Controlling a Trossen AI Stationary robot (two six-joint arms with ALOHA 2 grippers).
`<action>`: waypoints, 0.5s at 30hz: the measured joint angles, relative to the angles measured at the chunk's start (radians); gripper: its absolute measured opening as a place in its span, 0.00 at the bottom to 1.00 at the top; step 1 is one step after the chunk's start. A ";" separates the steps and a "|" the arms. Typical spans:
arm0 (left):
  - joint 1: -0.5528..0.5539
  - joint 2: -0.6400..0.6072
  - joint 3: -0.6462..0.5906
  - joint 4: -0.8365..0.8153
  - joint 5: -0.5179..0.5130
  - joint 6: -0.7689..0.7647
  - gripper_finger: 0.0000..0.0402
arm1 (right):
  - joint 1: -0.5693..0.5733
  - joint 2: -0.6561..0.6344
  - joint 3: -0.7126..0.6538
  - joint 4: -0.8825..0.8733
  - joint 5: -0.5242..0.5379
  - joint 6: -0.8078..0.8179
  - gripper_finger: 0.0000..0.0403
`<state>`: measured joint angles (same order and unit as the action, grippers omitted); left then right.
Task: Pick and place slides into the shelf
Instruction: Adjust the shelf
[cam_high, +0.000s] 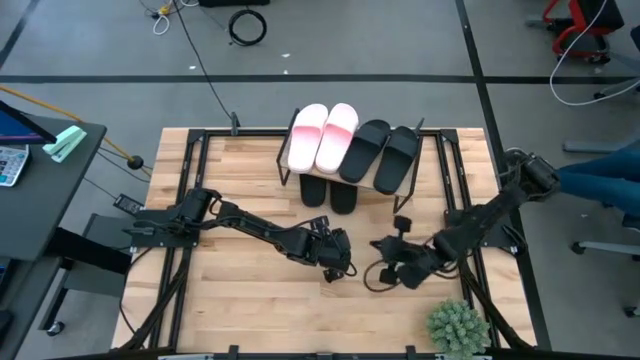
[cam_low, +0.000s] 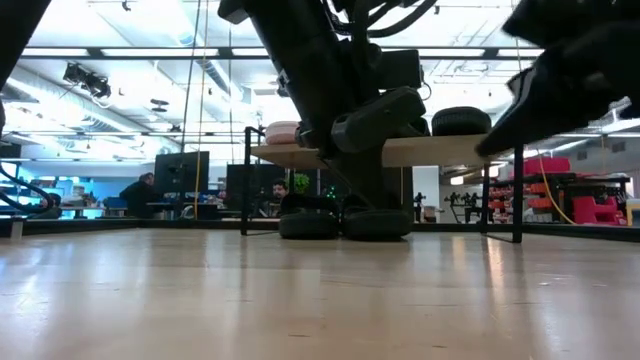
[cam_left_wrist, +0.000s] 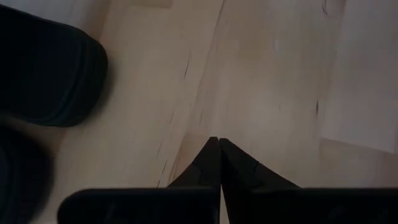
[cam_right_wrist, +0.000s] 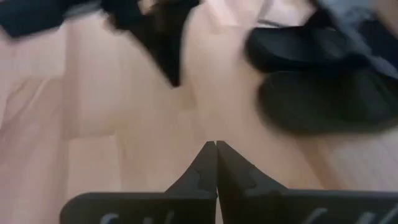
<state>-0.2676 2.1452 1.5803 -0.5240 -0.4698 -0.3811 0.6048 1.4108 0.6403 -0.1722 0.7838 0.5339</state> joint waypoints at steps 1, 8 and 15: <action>0.000 0.000 0.000 0.000 0.000 0.000 0.01 | 0.016 -0.012 0.000 -0.026 0.035 0.059 0.00; 0.001 0.000 0.000 0.000 0.000 0.018 0.02 | 0.087 -0.082 0.000 -0.319 0.176 0.391 0.00; 0.002 0.000 0.000 0.002 0.000 0.027 0.03 | 0.059 -0.132 0.000 -0.559 0.214 0.543 0.00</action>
<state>-0.2661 2.1452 1.5803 -0.5218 -0.4702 -0.3546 0.6638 1.2791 0.6403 -0.7313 0.9977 1.0769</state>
